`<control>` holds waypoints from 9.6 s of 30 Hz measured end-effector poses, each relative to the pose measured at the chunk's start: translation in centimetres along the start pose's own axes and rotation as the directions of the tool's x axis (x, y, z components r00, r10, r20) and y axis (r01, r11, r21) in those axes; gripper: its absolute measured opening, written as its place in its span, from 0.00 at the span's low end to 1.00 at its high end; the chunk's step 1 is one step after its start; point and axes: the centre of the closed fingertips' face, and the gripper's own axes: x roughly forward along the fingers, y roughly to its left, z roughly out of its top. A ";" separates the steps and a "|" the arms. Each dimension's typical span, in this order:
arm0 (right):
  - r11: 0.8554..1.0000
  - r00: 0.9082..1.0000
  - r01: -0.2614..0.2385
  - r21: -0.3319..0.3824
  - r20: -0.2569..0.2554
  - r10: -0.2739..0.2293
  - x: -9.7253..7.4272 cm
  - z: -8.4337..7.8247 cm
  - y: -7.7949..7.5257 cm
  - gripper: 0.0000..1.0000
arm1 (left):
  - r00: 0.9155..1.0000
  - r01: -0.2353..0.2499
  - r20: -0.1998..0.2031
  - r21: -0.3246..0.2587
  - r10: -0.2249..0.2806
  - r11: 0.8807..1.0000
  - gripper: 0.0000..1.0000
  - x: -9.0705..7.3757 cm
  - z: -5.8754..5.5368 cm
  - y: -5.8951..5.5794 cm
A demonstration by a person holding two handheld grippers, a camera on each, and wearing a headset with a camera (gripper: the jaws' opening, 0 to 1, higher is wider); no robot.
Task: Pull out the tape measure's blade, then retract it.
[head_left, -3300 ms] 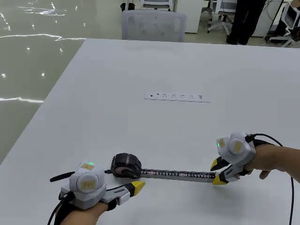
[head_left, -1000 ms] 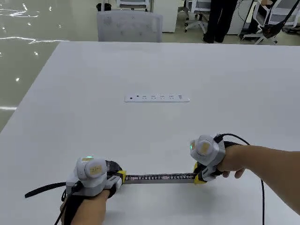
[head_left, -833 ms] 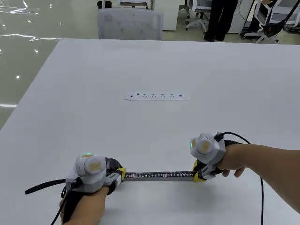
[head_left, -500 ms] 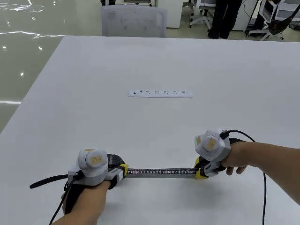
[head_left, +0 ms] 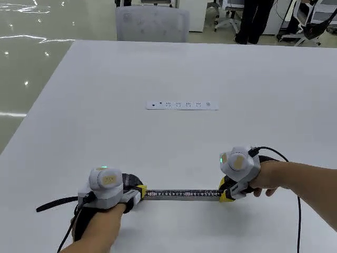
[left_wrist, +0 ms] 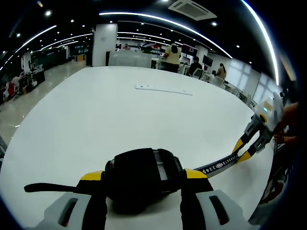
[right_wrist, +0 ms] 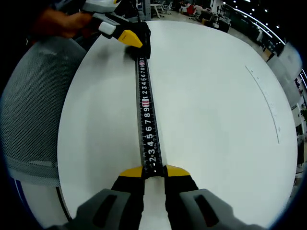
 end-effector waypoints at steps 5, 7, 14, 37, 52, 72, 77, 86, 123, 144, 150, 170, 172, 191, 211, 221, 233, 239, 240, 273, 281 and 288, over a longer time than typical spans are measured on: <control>1.000 1.000 0.002 0.026 0.008 -0.003 0.2 0.1 -0.2 0.14 | 1.000 -0.001 -0.002 -0.003 0.001 1.000 0.58 0.0 0.0 0.0; 1.000 1.000 0.001 0.028 0.009 -0.001 0.2 0.1 -0.2 0.14 | 1.000 0.005 -0.001 -0.010 -0.005 1.000 0.58 0.0 0.0 0.1; 0.999 1.000 0.003 0.044 0.019 -0.004 0.3 0.3 -0.2 0.14 | 1.000 0.015 -0.001 -0.007 -0.015 1.000 0.58 -0.1 0.0 0.0; 0.999 0.999 0.011 0.033 0.036 -0.012 0.5 1.2 0.0 0.14 | 0.999 0.033 -0.008 0.005 -0.033 0.999 0.58 -0.1 -0.2 0.0; 0.999 0.999 0.009 0.037 0.045 -0.011 0.9 1.9 0.0 0.14 | 0.999 0.035 -0.012 0.007 -0.035 0.999 0.58 -0.2 -0.1 -0.1; 0.999 0.998 0.008 0.038 0.057 -0.010 1.3 3.1 0.2 0.14 | 0.999 0.040 -0.017 0.007 -0.040 0.999 0.58 -0.2 -0.1 0.0; 0.999 0.998 0.008 0.037 0.058 -0.010 1.4 3.3 0.2 0.14 | 0.999 0.038 -0.016 0.006 -0.038 0.999 0.58 -0.1 -0.1 0.0; 0.999 0.998 0.008 0.043 0.062 -0.011 1.5 3.6 0.3 0.14 | 0.999 0.037 -0.016 0.010 -0.037 0.999 0.58 -0.1 -0.1 0.0; 0.998 0.994 0.008 0.063 0.111 -0.015 2.3 6.0 0.5 0.14 | 0.999 0.038 -0.017 0.003 -0.038 0.999 0.58 -0.2 -0.1 -0.1; 0.999 0.993 0.010 0.051 0.114 -0.015 2.8 7.2 0.7 0.14 | 0.999 0.037 -0.019 0.003 -0.037 0.999 0.58 -0.2 -0.2 -0.1; 0.999 0.992 0.010 0.050 0.123 -0.016 2.9 7.6 0.8 0.14 | 0.999 0.037 -0.017 0.002 -0.037 0.999 0.58 -0.2 -0.2 -0.1; 0.999 0.990 0.002 0.040 0.139 -0.008 3.9 9.6 1.1 0.14 | 0.999 0.040 -0.019 -0.004 -0.040 0.999 0.58 -0.2 -0.2 0.0; 0.999 0.990 0.002 0.040 0.141 -0.007 3.9 9.7 1.1 0.14 | 0.999 0.039 -0.020 -0.004 -0.039 0.999 0.58 -0.2 -0.2 0.0; 0.998 0.988 0.010 0.064 0.155 -0.020 4.1 10.7 1.0 0.14 | 0.999 0.032 -0.019 -0.002 -0.032 0.999 0.58 -0.1 -0.2 -0.1; 0.999 0.980 -0.001 0.034 0.198 -0.006 4.9 12.7 1.4 0.14 | 0.999 0.033 -0.020 -0.010 -0.033 0.999 0.58 -0.2 -0.1 -0.1; 1.000 0.978 -0.009 0.013 0.209 0.007 5.2 13.6 1.5 0.14 | 0.999 0.033 -0.019 -0.012 -0.033 0.999 0.58 -0.2 0.0 -0.1; 1.000 0.974 -0.020 0.017 0.225 0.016 5.7 14.9 1.5 0.14 | 0.999 0.033 -0.017 -0.015 -0.033 0.999 0.58 -0.2 0.0 -0.1; 0.999 0.966 -0.025 0.020 0.260 0.018 6.0 16.3 1.9 0.14 | 0.999 0.033 -0.020 -0.019 -0.033 0.999 0.58 -0.2 -0.1 -0.1; 1.000 0.965 -0.026 0.016 0.260 0.021 6.0 16.3 1.9 0.14 | 0.999 0.034 -0.021 -0.020 -0.034 0.999 0.58 -0.2 -0.1 -0.1; 1.000 0.963 -0.029 -0.012 0.270 0.031 7.3 19.0 2.3 0.14 | 0.999 0.038 -0.022 -0.027 -0.038 0.999 0.58 -0.1 -0.1 0.0; 0.998 0.961 0.003 -0.066 0.275 0.016 7.1 18.7 2.3 0.15 | 0.999 0.040 -0.017 -0.024 -0.040 0.999 0.58 -0.1 0.0 0.0; 1.000 0.958 -0.009 -0.023 0.286 0.015 7.0 18.3 2.2 0.15 | 0.999 0.040 -0.018 -0.026 -0.041 0.999 0.58 -0.1 0.0 0.1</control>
